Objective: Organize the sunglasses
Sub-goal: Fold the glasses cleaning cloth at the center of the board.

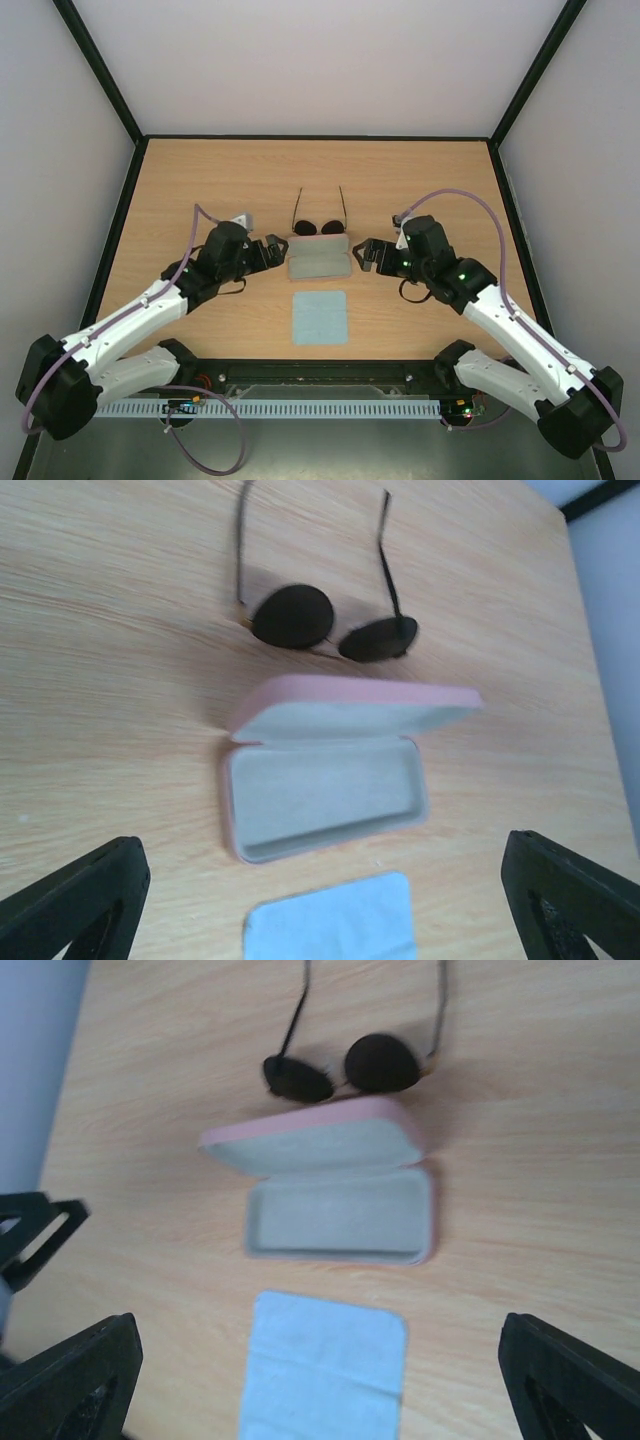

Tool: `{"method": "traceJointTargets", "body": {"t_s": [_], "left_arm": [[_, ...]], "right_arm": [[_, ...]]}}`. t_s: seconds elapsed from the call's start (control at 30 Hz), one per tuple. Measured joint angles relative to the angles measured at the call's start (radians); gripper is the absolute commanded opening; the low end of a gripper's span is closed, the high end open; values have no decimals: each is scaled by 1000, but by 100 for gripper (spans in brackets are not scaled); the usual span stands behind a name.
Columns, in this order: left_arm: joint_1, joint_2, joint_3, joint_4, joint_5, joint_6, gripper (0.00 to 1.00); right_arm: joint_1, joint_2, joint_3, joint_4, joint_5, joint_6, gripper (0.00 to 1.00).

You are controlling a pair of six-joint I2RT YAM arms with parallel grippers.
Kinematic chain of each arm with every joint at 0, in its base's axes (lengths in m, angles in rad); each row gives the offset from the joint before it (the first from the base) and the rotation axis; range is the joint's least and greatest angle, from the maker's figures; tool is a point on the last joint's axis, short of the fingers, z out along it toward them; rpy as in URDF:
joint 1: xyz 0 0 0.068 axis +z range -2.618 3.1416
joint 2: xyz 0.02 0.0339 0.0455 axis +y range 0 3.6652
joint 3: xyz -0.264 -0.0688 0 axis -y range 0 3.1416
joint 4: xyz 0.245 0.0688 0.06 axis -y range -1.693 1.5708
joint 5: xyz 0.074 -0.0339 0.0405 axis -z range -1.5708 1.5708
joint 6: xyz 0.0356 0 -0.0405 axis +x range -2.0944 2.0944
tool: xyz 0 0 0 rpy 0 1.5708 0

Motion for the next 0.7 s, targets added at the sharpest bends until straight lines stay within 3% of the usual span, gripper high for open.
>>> {"method": "traceJointTargets", "body": {"t_s": [0.27,0.33,0.5,0.7], "left_arm": [[6,-87,15,-48,204,26,99],[6,-134,-3,-43,243,25,99],[6,-191,-79,-51,290,20,99],[6,-165,-99,-78,301,18,99]], "right_arm": [[0,18,-13,27,-204,31,99],[0,18,-34,43,-223,31,90],[0,111,-57,50,-267,11,54],[72,230,-72,50,-194,6,28]]}}
